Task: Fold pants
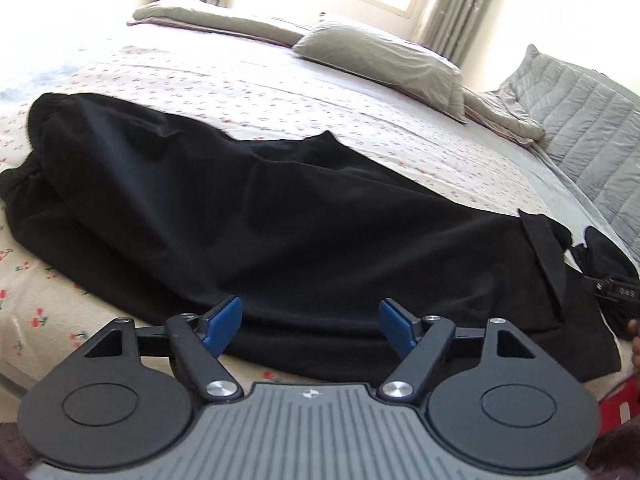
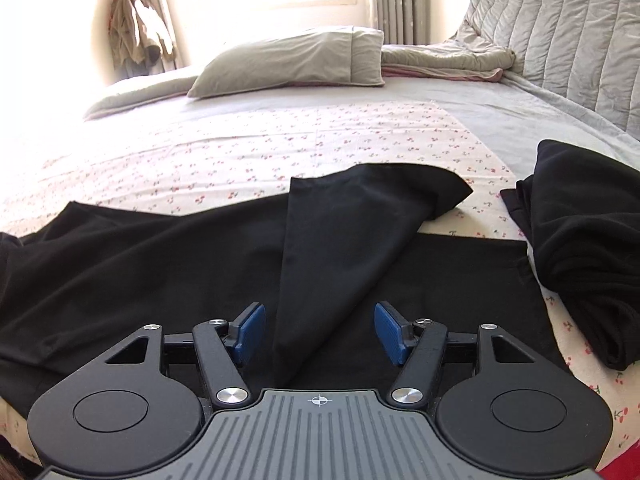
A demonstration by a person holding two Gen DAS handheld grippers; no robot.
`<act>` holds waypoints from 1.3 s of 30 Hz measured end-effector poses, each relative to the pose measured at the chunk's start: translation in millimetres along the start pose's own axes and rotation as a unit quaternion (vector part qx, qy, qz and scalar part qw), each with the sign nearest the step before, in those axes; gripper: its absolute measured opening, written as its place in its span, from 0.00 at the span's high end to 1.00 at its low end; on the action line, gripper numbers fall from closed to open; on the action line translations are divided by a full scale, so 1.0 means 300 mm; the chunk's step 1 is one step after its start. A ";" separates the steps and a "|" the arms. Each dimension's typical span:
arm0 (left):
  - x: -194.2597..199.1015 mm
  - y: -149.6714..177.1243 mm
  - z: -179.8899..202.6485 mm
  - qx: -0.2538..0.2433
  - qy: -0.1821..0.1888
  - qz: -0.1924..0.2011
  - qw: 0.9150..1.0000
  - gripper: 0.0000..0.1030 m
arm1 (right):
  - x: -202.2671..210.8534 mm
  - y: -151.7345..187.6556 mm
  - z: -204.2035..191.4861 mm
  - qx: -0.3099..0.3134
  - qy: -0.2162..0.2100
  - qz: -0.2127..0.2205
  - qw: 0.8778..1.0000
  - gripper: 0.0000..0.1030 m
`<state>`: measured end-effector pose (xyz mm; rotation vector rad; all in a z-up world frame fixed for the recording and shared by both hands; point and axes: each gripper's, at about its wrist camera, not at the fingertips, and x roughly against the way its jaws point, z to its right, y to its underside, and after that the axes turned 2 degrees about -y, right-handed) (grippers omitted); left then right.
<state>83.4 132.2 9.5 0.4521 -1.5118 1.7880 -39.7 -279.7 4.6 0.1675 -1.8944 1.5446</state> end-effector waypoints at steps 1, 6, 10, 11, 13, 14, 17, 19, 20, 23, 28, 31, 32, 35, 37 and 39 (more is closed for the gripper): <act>-0.001 0.017 0.036 -0.013 0.020 0.001 1.000 0.19 | -0.005 -0.012 0.008 -0.002 0.001 0.003 1.000 0.34; -0.120 -0.023 0.240 -0.061 0.088 -0.006 0.994 0.16 | -0.064 -0.062 0.036 0.006 -0.003 -0.004 1.000 0.30; -0.238 -0.025 0.423 -0.097 0.146 -0.018 0.984 0.16 | -0.122 -0.083 0.076 0.008 -0.007 -0.020 1.000 0.30; -0.268 -0.029 0.455 -0.103 0.157 -0.022 0.982 0.16 | -0.137 -0.088 0.089 0.010 -0.007 -0.029 1.000 0.30; -0.325 -0.014 0.552 -0.116 0.180 -0.030 0.976 0.17 | -0.158 -0.098 0.117 0.016 -0.003 -0.041 0.999 0.30; -0.359 -0.017 0.582 -0.121 0.186 -0.032 0.975 0.18 | -0.163 -0.105 0.130 0.021 -0.001 -0.044 0.999 0.30; -0.493 -0.026 0.695 -0.126 0.209 -0.054 0.968 0.27 | -0.164 -0.119 0.190 0.023 0.004 -0.047 0.999 0.30; -0.565 -0.028 0.752 -0.120 0.224 -0.068 0.965 0.30 | -0.157 -0.121 0.234 0.015 -0.001 -0.046 0.999 0.30; -0.593 -0.029 0.780 -0.118 0.230 -0.062 0.964 0.30 | -0.156 -0.121 0.254 0.011 -0.006 -0.047 0.999 0.30; -0.631 -0.034 0.861 -0.125 0.235 -0.031 0.963 0.37 | -0.158 -0.119 0.307 -0.003 -0.021 -0.049 0.999 0.30; -0.695 -0.059 0.973 -0.120 0.243 -0.026 0.962 0.97 | -0.134 -0.131 0.386 -0.039 -0.033 -0.038 0.998 0.30; -0.643 -0.041 1.033 -0.154 0.280 -0.008 0.947 0.99 | -0.104 -0.135 0.430 -0.051 -0.026 -0.028 0.998 0.30; -0.619 -0.028 1.051 -0.172 0.290 -0.001 0.941 0.99 | -0.092 -0.136 0.446 -0.056 -0.025 -0.024 0.998 0.30; -0.532 0.051 1.124 -0.256 0.320 0.021 0.912 0.99 | -0.058 -0.139 0.494 -0.076 -0.026 -0.010 0.997 0.30; -0.487 0.122 1.181 -0.312 0.342 0.024 0.886 0.99 | -0.038 -0.136 0.523 -0.096 -0.034 -0.001 0.995 0.30; -0.462 0.190 1.230 -0.354 0.360 0.014 0.863 0.99 | -0.023 -0.130 0.552 -0.118 -0.047 0.003 0.992 0.30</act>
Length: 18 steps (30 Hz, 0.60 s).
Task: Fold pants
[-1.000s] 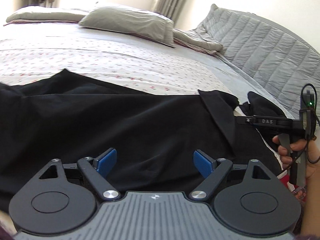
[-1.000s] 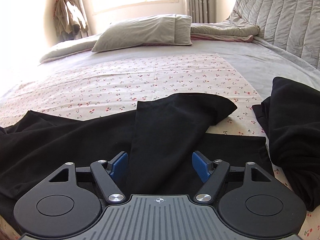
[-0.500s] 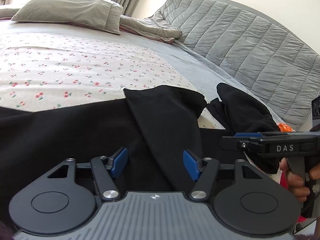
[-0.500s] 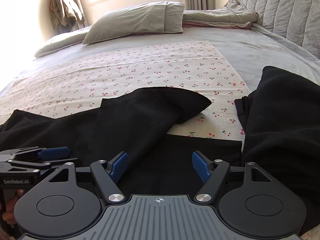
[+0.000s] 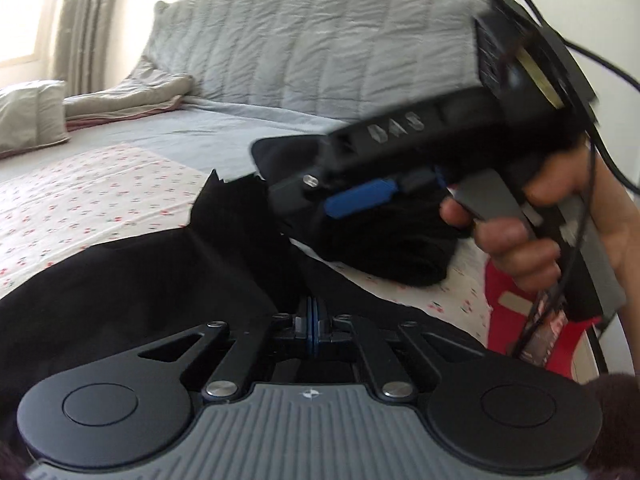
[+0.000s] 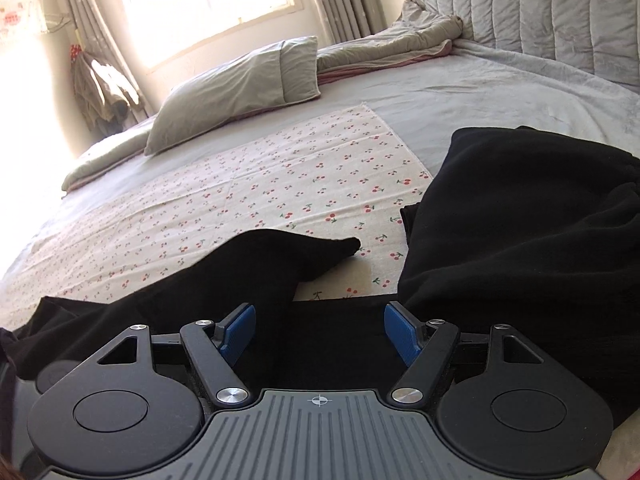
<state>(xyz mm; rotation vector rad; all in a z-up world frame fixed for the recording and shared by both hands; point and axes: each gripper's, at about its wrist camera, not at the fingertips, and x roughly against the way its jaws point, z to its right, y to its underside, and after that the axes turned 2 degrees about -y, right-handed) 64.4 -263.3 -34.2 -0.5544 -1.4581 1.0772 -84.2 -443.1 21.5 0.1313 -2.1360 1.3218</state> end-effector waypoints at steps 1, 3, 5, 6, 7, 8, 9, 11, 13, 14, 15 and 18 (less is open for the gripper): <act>-0.012 0.008 0.030 -0.016 0.009 -0.009 1.000 0.99 | 0.006 0.004 0.010 -0.008 -0.005 0.000 1.000 0.30; -0.036 0.031 0.086 -0.042 0.039 -0.034 0.998 0.98 | 0.009 0.014 0.024 -0.019 -0.014 -0.005 1.000 0.30; -0.024 0.057 0.124 -0.060 0.037 -0.039 0.997 0.93 | 0.006 0.029 0.042 -0.031 -0.022 -0.014 0.999 0.30; -0.008 0.068 0.132 -0.067 0.032 -0.035 0.997 0.87 | 0.005 0.037 0.051 -0.038 -0.025 -0.018 0.999 0.30; 0.012 0.075 0.134 -0.071 0.025 -0.031 0.997 0.77 | 0.004 0.045 0.063 -0.046 -0.027 -0.023 0.998 0.30; 0.033 0.084 0.130 -0.071 0.018 -0.027 0.997 0.71 | 0.005 0.054 0.074 -0.053 -0.031 -0.026 0.998 0.30; 0.062 0.097 0.124 -0.072 0.006 -0.022 0.997 0.63 | 0.007 0.063 0.086 -0.062 -0.037 -0.029 0.997 0.30; 0.117 0.122 0.105 -0.083 -0.018 -0.016 0.996 0.56 | 0.012 0.081 0.108 -0.077 -0.041 -0.033 0.996 0.30; 0.165 0.154 0.084 -0.099 -0.049 -0.018 0.994 0.53 | 0.025 0.106 0.128 -0.090 -0.034 -0.034 0.995 0.30; 0.183 0.168 0.072 -0.104 -0.060 -0.021 0.993 0.53 | 0.032 0.118 0.137 -0.096 -0.030 -0.034 0.994 0.30; 0.201 0.184 0.056 -0.105 -0.074 -0.025 0.991 0.53 | 0.040 0.130 0.148 -0.104 -0.026 -0.033 0.994 0.30; 0.231 0.211 0.002 -0.092 -0.106 -0.040 0.989 0.53 | 0.051 0.162 0.170 -0.122 -0.002 -0.028 0.992 0.30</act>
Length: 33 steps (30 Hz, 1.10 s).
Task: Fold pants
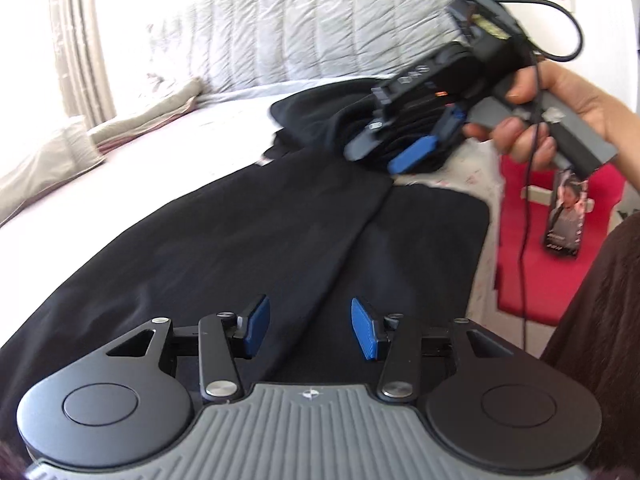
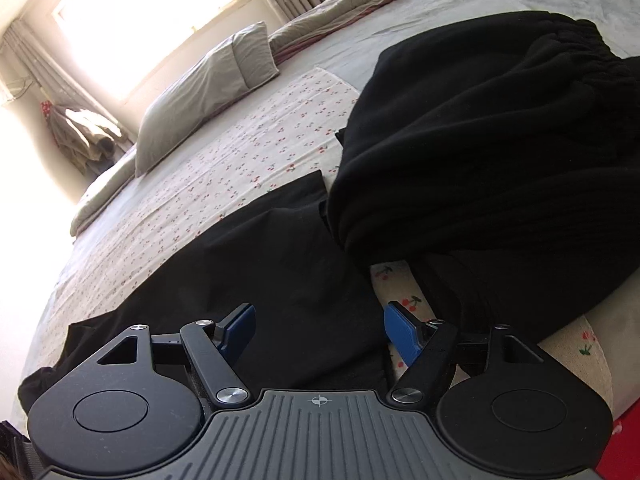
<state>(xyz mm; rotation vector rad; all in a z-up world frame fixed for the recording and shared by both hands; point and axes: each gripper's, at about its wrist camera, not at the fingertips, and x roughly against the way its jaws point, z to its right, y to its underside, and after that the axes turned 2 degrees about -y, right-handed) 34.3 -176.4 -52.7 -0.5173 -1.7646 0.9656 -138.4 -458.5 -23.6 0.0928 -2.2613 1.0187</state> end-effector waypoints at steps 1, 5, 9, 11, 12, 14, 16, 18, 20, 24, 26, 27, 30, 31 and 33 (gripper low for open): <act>-0.001 0.001 -0.013 0.006 -0.011 -0.006 1.000 0.53 | 0.000 0.007 0.006 -0.002 0.012 0.003 1.000 0.32; 0.005 0.020 -0.047 0.023 -0.028 -0.009 0.999 0.53 | -0.030 0.026 0.001 0.016 0.054 0.006 0.998 0.48; 0.007 0.020 -0.047 0.025 -0.039 -0.007 0.999 0.79 | -0.052 0.037 -0.039 0.052 0.106 0.016 0.993 0.83; 0.005 0.015 -0.040 0.019 -0.046 -0.006 0.999 0.93 | -0.048 0.035 -0.044 0.048 0.106 0.022 0.993 0.98; 0.009 0.015 -0.037 0.018 -0.048 -0.005 0.999 0.96 | -0.041 0.035 -0.050 0.051 0.104 0.025 0.993 1.00; 0.030 0.012 -0.041 0.022 -0.052 0.003 0.998 0.98 | -0.017 0.037 -0.067 0.057 0.100 0.037 0.993 1.00; 0.053 -0.002 -0.052 0.029 -0.050 0.013 0.998 0.98 | 0.014 0.033 -0.080 0.059 0.093 0.048 0.993 1.00; 0.089 -0.015 -0.063 0.024 -0.046 0.021 0.998 0.98 | 0.050 0.040 -0.095 0.060 0.088 0.057 0.993 1.00; 0.114 -0.028 -0.062 0.013 -0.040 0.024 0.999 0.98 | 0.082 0.057 -0.112 0.074 0.091 0.060 0.991 1.00; 0.151 -0.029 -0.038 -0.012 -0.015 0.018 1.000 0.98 | 0.136 0.109 -0.160 0.122 0.118 0.051 0.984 1.00; 0.158 -0.017 -0.020 -0.022 -0.006 0.014 1.000 0.98 | 0.158 0.135 -0.167 0.138 0.130 0.043 0.981 1.00; 0.165 -0.002 -0.005 -0.029 0.000 0.010 1.000 0.98 | 0.176 0.164 -0.171 0.147 0.136 0.038 0.979 1.00; 0.166 0.026 0.018 -0.039 0.010 -0.002 0.999 0.98 | 0.185 0.215 -0.182 0.165 0.153 0.021 0.974 1.00; 0.159 0.032 0.022 -0.040 0.012 -0.004 0.999 0.98 | 0.183 0.226 -0.184 0.170 0.159 0.017 0.972 1.00; 0.151 0.044 0.029 -0.036 0.016 -0.009 0.999 0.98 | 0.183 0.249 -0.182 0.176 0.168 0.009 0.970 1.00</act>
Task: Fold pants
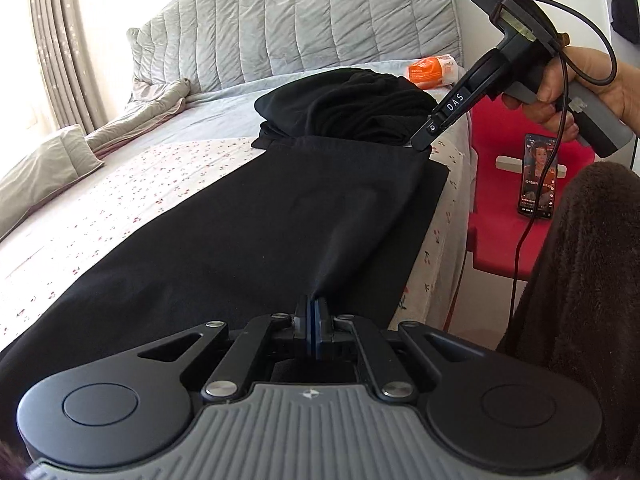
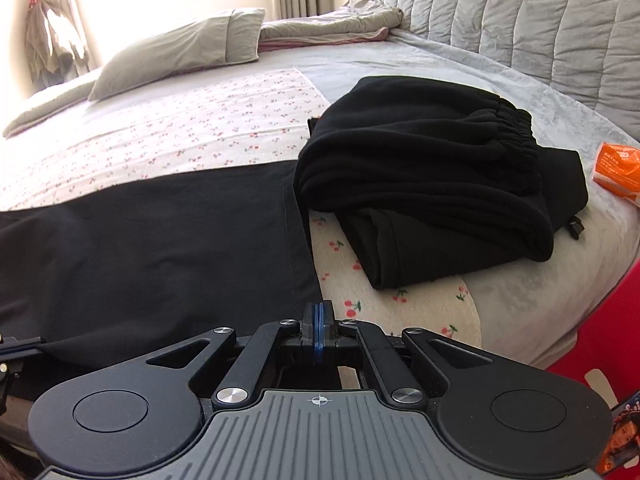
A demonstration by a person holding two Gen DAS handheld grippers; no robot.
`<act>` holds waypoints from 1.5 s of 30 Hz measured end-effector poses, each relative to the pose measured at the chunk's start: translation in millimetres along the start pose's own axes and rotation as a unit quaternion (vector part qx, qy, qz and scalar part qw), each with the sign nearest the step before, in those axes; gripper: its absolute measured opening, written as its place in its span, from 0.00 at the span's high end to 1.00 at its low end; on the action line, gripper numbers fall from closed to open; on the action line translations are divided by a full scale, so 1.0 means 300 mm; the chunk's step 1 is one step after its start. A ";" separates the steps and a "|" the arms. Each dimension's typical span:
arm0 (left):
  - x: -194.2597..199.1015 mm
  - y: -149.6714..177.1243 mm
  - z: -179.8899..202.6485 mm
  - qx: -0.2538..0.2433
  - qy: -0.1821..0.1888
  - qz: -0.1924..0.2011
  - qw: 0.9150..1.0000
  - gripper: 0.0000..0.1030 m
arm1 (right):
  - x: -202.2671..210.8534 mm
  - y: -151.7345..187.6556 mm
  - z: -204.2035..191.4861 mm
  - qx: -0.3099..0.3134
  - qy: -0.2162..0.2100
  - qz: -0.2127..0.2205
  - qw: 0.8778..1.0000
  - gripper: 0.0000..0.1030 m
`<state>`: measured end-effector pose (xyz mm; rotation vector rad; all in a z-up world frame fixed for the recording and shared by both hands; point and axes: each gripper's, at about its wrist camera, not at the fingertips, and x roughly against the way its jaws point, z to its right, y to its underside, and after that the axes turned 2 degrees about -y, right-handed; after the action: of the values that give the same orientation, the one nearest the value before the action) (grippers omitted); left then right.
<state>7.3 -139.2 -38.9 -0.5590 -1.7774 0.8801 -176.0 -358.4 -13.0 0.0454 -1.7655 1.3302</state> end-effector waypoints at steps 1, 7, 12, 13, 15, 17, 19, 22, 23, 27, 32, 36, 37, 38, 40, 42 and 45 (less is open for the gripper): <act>-0.007 0.001 0.001 0.003 0.003 -0.002 1.000 0.98 | -0.001 0.009 0.001 0.002 0.003 -0.005 1.000 1.00; -0.002 0.011 0.014 0.015 0.020 -0.006 1.000 0.98 | -0.011 0.035 -0.018 0.024 0.031 -0.027 0.999 1.00; 0.025 0.013 0.007 0.037 0.031 -0.002 0.999 0.85 | 0.014 0.007 -0.034 0.025 0.030 -0.012 0.999 0.90; 0.041 0.013 -0.003 0.052 0.028 0.004 0.998 0.66 | 0.027 -0.002 -0.042 0.025 0.019 -0.005 0.999 0.82; 0.080 0.018 -0.030 0.085 0.002 0.020 0.996 0.36 | 0.052 -0.025 -0.069 0.027 -0.010 0.012 1.000 0.61; 0.123 0.032 -0.068 0.117 -0.031 0.034 0.992 0.29 | 0.068 -0.050 -0.112 0.037 -0.036 0.028 0.998 0.45; 0.163 0.054 -0.117 0.150 -0.065 0.030 0.986 0.23 | 0.066 -0.076 -0.161 0.047 -0.061 0.033 0.996 0.45; 0.240 0.107 -0.195 0.197 -0.129 0.022 0.972 0.15 | 0.044 -0.111 -0.248 0.058 -0.102 0.038 0.992 0.40; 0.272 0.129 -0.222 0.212 -0.151 0.016 0.966 0.15 | 0.035 -0.119 -0.286 0.066 -0.114 0.040 0.990 0.39; 0.391 0.227 -0.311 0.269 -0.227 0.001 0.936 0.09 | 0.001 -0.130 -0.437 0.098 -0.170 0.040 0.980 0.39; 0.563 0.376 -0.418 0.342 -0.330 -0.009 0.879 0.07 | -0.033 -0.100 -0.637 0.150 -0.239 0.037 0.958 0.31; 0.699 0.475 -0.485 0.399 -0.394 -0.003 0.828 0.05 | -0.051 -0.059 -0.788 0.199 -0.277 0.033 0.940 0.31; 0.742 0.507 -0.512 0.417 -0.411 0.003 0.811 0.05 | -0.047 -0.043 -0.825 0.213 -0.286 0.034 0.934 0.31; 0.771 0.532 -0.530 0.430 -0.422 0.008 0.798 0.05 | -0.044 -0.029 -0.861 0.228 -0.296 0.037 0.927 0.31; 0.832 0.582 -0.570 0.457 -0.445 0.021 0.770 0.06 | -0.033 -0.001 -0.927 0.258 -0.320 0.048 0.910 0.31; 0.874 0.626 -0.599 0.476 -0.457 0.034 0.751 0.10 | -0.020 0.030 -1.003 0.287 -0.347 0.058 0.891 0.31; 0.941 0.697 -0.640 0.510 -0.458 0.058 0.725 0.19 | -0.002 0.079 -1.108 0.332 -0.380 0.063 0.861 0.33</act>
<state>77.0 252.8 3.4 0.6345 -1.6595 2.2636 18.7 -88.2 -24.8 0.9723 -1.8226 2.1647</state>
